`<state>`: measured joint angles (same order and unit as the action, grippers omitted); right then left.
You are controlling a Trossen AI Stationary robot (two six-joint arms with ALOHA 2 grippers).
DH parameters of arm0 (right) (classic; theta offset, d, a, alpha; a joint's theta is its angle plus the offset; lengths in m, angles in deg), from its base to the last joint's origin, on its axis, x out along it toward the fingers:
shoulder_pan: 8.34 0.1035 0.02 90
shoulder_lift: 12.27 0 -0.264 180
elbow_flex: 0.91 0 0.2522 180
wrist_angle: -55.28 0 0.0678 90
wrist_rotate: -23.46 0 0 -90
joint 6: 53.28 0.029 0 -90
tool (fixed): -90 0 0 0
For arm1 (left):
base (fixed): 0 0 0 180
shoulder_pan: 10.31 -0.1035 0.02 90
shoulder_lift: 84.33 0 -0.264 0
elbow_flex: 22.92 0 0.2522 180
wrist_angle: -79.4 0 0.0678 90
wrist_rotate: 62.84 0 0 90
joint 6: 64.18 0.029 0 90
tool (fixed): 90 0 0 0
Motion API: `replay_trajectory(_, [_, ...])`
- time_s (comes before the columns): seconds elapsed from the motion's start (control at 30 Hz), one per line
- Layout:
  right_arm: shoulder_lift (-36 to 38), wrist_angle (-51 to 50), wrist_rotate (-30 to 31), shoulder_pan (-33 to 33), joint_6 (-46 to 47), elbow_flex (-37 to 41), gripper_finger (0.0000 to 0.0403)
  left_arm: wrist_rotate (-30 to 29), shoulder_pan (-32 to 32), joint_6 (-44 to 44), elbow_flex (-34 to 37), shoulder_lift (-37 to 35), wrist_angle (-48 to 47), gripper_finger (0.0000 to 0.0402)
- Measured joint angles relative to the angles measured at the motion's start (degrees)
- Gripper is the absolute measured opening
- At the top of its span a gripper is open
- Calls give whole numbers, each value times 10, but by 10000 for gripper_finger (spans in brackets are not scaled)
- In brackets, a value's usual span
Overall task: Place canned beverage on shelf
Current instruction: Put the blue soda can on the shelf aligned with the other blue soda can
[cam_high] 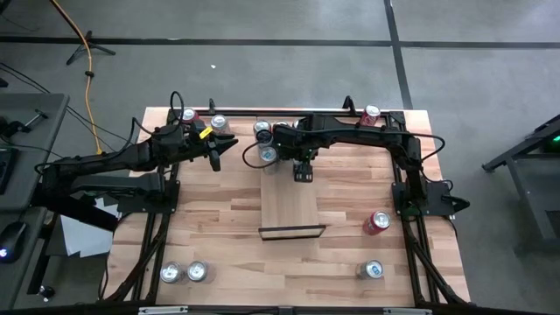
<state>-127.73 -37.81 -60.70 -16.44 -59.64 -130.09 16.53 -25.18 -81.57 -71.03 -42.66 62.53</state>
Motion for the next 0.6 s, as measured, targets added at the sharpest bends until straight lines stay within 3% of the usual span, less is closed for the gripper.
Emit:
replay_trajectory(0.4, [0,-1,-18,-3,-18,0,345,0,0,0,0,0,0,53])
replay_trajectory(0.6, [15,-6,0,-17,-29,-11,349,0,0,0,0,0,0,53])
